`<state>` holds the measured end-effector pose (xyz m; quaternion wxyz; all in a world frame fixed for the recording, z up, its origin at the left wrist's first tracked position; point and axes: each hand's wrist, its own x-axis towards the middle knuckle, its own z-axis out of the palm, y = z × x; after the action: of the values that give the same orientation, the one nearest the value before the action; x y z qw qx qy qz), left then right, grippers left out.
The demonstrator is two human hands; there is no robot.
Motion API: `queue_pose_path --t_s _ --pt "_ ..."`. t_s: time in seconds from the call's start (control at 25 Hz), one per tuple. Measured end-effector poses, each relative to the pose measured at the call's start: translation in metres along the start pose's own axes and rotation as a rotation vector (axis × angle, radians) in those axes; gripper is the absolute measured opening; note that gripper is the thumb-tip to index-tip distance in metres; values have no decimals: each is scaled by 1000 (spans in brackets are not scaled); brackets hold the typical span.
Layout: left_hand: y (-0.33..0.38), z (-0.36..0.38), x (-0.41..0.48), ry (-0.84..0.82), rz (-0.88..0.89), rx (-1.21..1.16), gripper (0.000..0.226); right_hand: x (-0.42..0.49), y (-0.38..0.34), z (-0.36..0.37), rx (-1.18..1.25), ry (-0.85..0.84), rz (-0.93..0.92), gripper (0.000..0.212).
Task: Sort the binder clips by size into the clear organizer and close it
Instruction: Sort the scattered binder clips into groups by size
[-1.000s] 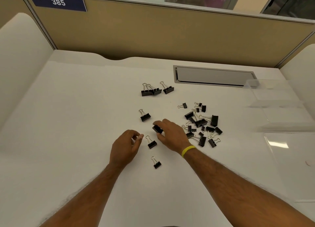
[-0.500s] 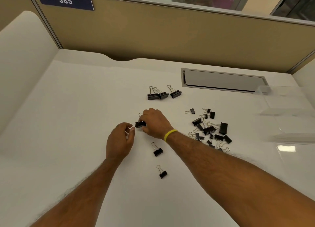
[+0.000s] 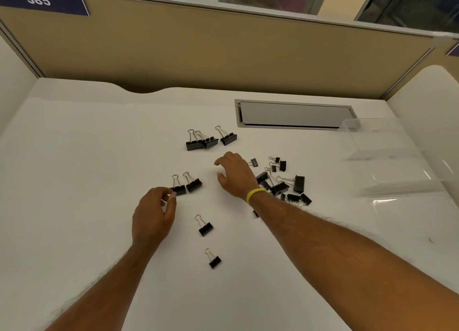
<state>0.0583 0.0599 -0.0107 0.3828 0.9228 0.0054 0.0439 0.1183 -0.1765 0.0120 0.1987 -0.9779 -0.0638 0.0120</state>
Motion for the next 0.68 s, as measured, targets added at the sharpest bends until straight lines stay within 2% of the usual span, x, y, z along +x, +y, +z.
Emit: queue_pose_path --t_s 0.12,0.28,0.48,0.68 --pt "13 8 -2 -17 41 -10 6 -1 46 -16 -38 -39 169 49" --pt "22 19 -6 -22 64 -23 10 0 79 -27 -48 -176 213 59" --pt "29 26 -9 -28 77 -44 16 8 92 -17 -144 -118 114 38" --pt "38 26 -12 -37 60 -69 9 2 79 -21 -26 -28 90 24"
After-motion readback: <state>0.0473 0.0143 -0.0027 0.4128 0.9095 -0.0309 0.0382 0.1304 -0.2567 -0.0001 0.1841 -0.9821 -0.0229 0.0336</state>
